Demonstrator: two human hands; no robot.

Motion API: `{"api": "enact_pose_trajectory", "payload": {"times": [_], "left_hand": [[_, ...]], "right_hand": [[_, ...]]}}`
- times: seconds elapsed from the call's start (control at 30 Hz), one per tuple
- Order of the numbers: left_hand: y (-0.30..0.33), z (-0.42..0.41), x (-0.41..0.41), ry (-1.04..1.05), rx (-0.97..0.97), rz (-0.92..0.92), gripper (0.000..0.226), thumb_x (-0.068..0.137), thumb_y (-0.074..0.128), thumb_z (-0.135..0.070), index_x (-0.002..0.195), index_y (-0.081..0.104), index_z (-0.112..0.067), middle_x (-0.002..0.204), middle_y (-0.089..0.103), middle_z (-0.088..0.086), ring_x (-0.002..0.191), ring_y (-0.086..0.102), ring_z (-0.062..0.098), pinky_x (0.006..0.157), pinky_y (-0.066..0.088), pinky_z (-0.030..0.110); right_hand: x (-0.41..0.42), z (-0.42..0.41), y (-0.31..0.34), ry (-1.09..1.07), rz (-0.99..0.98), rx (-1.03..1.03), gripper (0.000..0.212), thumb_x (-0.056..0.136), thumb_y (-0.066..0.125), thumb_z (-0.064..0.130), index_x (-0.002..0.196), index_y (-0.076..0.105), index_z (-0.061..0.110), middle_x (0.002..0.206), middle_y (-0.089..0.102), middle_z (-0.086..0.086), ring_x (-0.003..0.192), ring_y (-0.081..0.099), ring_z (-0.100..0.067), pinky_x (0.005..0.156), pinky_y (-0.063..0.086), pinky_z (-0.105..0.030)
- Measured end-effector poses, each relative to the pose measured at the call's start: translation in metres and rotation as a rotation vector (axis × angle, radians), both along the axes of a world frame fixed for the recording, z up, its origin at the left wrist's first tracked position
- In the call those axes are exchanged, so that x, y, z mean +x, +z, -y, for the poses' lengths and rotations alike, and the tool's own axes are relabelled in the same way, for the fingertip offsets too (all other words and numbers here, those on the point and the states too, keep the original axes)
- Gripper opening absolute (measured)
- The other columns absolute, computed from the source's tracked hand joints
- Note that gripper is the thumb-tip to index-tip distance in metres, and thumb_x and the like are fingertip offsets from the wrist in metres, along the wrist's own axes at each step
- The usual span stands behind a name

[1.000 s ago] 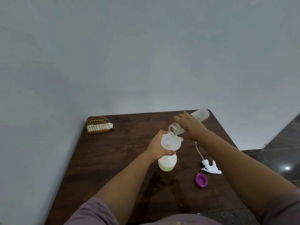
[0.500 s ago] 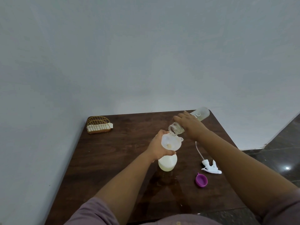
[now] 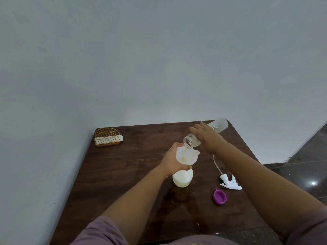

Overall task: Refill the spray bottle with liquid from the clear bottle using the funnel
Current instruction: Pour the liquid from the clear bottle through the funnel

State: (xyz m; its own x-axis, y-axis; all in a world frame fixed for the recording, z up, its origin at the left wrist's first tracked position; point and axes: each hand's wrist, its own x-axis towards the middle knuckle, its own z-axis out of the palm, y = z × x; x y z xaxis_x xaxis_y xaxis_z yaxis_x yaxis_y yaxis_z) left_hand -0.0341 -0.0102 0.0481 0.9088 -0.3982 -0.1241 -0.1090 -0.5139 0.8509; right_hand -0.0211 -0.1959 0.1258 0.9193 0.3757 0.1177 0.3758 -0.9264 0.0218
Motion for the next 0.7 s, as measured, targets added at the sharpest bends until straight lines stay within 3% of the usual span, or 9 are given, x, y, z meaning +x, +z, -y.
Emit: {"api": "enact_pose_trajectory", "payload": {"times": [0.17,0.3,0.47,0.7], "left_hand": [[0.002,0.002,-0.001,0.007,0.007,-0.006,0.087,0.064,0.089,-0.030,0.131,0.034,-0.031,0.129,0.045,-0.005,0.116,0.048,0.018,0.095,0.051,0.040],[0.004,0.001,-0.001,0.009,0.001,-0.022,0.091,0.062,0.090,-0.030,0.133,0.032,-0.029,0.130,0.044,-0.003,0.116,0.048,0.019,0.095,0.051,0.039],[0.003,0.000,0.000,0.009,0.010,-0.044,0.104,0.055,0.092,-0.038,0.137,0.030,-0.032,0.134,0.044,-0.005,0.118,0.048,0.019,0.097,0.051,0.042],[0.004,-0.003,-0.005,0.016,-0.004,-0.044,0.105,0.055,0.093,-0.033,0.139,0.030,-0.030,0.136,0.043,-0.003,0.121,0.046,0.020,0.099,0.050,0.043]], "right_hand": [[0.000,0.003,-0.004,-0.017,-0.050,0.067,0.049,0.070,0.070,0.008,0.113,0.051,0.018,0.106,0.055,-0.001,0.101,0.049,-0.024,0.098,0.041,-0.045],[-0.004,0.003,-0.008,-0.055,-0.119,0.239,0.052,0.068,0.076,0.013,0.113,0.051,0.018,0.110,0.057,-0.002,0.105,0.050,-0.024,0.104,0.037,-0.043],[-0.012,0.005,-0.017,-0.098,-0.113,0.412,0.051,0.066,0.081,0.014,0.108,0.052,0.017,0.105,0.058,0.001,0.096,0.047,-0.017,0.084,0.036,-0.028],[-0.030,0.007,-0.018,-0.143,-0.071,0.636,0.048,0.063,0.085,0.016,0.101,0.055,0.012,0.095,0.062,0.000,0.085,0.057,-0.020,0.071,0.040,-0.023]]}}
